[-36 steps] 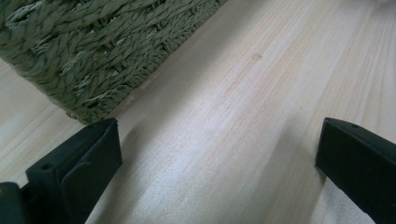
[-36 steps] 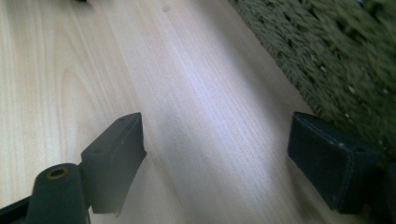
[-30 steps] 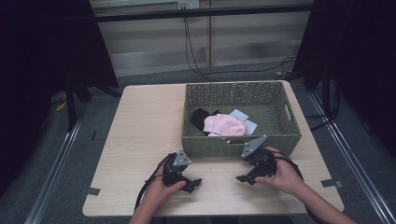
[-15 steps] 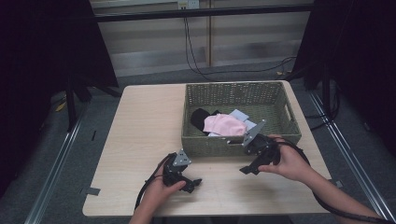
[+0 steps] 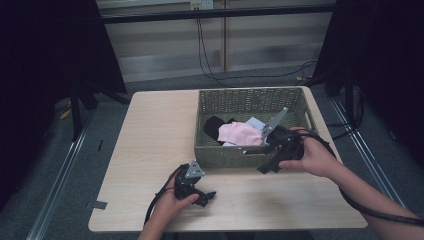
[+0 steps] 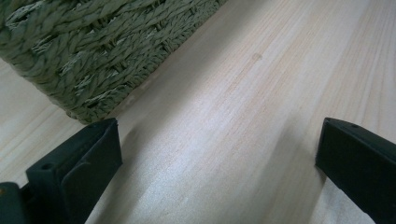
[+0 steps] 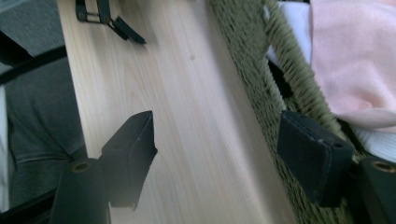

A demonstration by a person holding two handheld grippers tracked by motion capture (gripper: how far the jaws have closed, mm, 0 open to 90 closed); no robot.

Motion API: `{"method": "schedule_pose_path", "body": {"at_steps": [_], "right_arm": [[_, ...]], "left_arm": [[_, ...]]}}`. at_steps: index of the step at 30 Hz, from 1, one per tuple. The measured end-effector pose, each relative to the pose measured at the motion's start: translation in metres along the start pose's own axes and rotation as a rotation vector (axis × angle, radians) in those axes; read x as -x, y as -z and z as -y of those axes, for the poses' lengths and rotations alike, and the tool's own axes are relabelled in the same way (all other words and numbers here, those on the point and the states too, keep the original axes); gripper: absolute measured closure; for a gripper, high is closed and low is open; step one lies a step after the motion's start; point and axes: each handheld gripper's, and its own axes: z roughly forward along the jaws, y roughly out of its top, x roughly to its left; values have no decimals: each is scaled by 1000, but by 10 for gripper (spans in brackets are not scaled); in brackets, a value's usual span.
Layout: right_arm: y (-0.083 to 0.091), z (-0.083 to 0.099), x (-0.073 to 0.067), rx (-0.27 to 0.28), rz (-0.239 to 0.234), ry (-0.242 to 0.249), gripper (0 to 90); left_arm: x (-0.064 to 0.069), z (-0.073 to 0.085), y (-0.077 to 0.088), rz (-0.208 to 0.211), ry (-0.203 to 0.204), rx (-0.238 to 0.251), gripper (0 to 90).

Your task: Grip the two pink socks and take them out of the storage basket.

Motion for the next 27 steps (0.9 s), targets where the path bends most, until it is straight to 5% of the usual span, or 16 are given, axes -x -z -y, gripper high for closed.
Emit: {"method": "schedule_pose_path", "body": {"at_steps": [16,27], "right_arm": [[19,-29,38,-5,10,-56,286],[-4,-44,87,-11,86,-147,395]], "left_arm": [[0,0,0,0,8,5,0],[0,0,0,2,9,7,0]]}}
